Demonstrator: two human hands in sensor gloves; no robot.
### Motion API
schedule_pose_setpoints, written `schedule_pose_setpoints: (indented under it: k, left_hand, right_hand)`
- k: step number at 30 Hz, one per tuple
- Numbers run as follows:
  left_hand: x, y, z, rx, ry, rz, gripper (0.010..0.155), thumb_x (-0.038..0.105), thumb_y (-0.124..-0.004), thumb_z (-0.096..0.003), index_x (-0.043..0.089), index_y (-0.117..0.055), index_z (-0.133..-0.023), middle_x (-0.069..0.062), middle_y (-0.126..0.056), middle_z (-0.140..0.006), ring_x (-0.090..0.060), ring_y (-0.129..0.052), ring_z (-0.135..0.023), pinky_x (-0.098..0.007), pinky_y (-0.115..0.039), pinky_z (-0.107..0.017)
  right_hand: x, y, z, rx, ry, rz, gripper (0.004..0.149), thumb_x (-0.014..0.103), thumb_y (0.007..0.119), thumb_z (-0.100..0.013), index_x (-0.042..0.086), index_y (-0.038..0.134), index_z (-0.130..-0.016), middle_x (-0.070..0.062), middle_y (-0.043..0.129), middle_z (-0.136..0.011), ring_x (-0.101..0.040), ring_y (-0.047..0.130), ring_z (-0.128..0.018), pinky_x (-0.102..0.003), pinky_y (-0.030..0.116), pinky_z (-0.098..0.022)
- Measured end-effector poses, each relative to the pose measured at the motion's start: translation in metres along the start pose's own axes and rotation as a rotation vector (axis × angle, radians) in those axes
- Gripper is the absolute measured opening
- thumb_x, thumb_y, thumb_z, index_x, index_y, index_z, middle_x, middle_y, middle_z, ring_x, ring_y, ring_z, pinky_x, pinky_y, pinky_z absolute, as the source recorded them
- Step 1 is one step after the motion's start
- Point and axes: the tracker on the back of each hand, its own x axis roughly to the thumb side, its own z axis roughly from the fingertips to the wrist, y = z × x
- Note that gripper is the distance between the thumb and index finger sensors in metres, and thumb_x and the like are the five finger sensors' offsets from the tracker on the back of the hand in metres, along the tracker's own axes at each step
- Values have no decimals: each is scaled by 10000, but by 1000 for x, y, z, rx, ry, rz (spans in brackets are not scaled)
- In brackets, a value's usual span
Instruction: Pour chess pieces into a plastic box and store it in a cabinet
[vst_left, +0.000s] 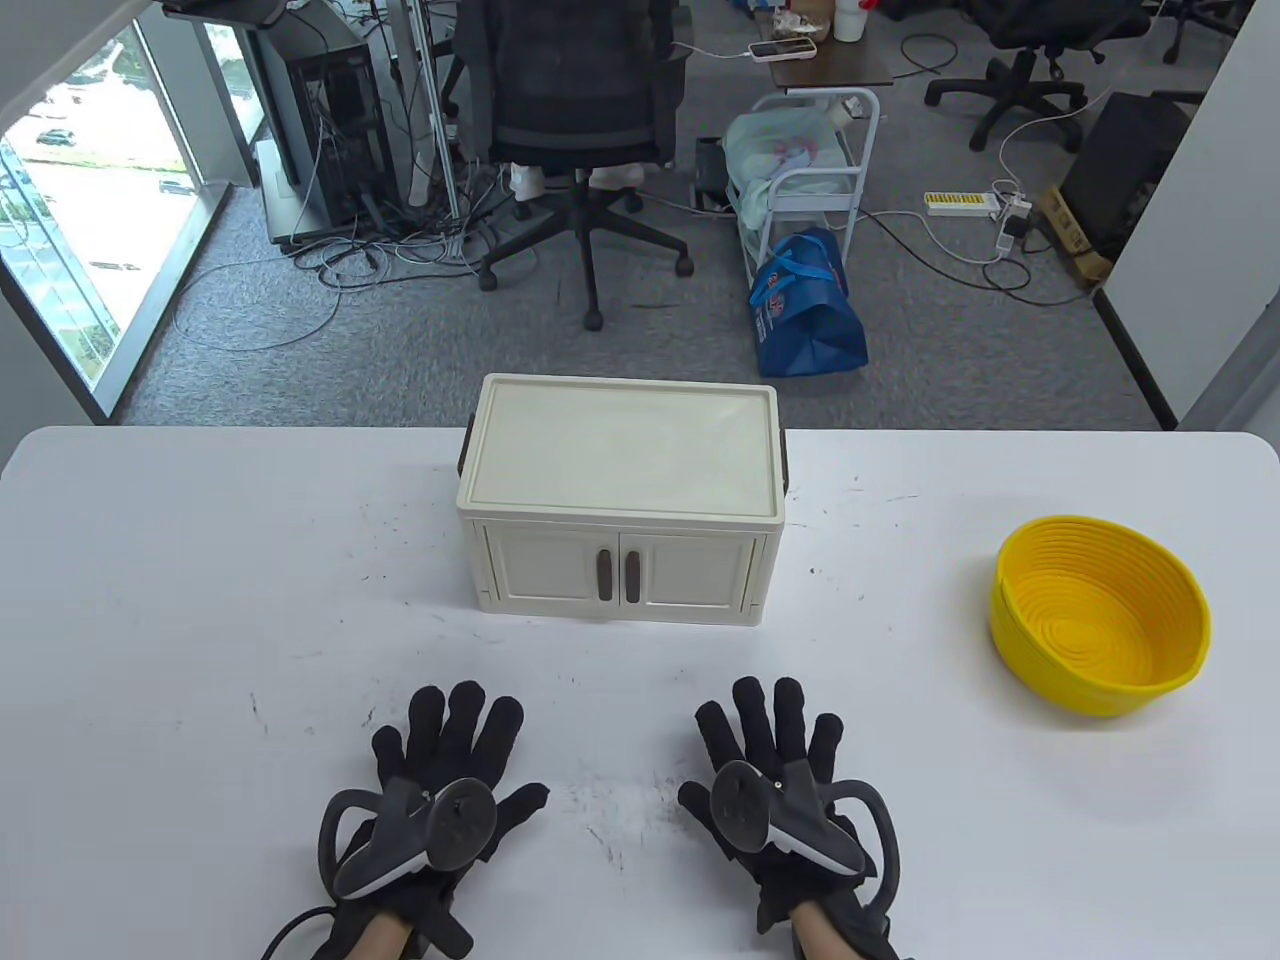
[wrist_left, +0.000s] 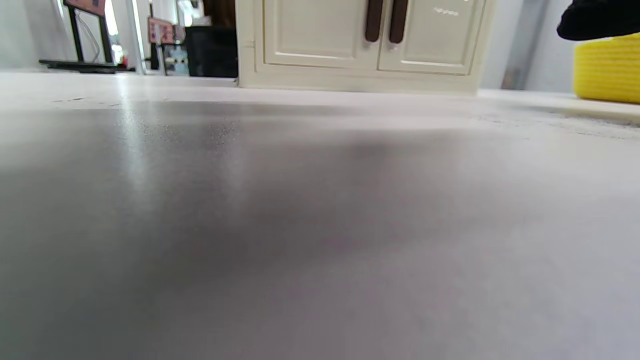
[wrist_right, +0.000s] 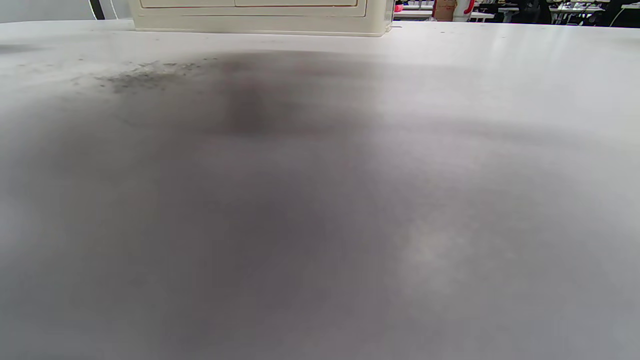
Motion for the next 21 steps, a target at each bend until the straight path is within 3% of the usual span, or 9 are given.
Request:
schedule_pose_setpoints:
  k: [8,21]
  left_hand:
    - [-3,1,5,54,14,-5,830,710,-390,-639,237,-225,-1300,-231,-209,-1336,-589,-210,-1149,-812,-354,-707]
    - [-4,1,6,54,28,-11,825,699,-404,-640,227,-242,-1297,-238,-221,-1329,-587,-220,-1145,-810,-362,-706]
  right_hand:
    - [3,0,9,-26,-12,28,768,659,535,-590,303,191,-1177,-112,22,-1220,-466,9,-1078,-707,159,-720]
    - [1,0,11,-18,-8,16,762,648,541,-591,294,205,-1176,-117,38,-1221,-469,33,-1082,-706,180,-724]
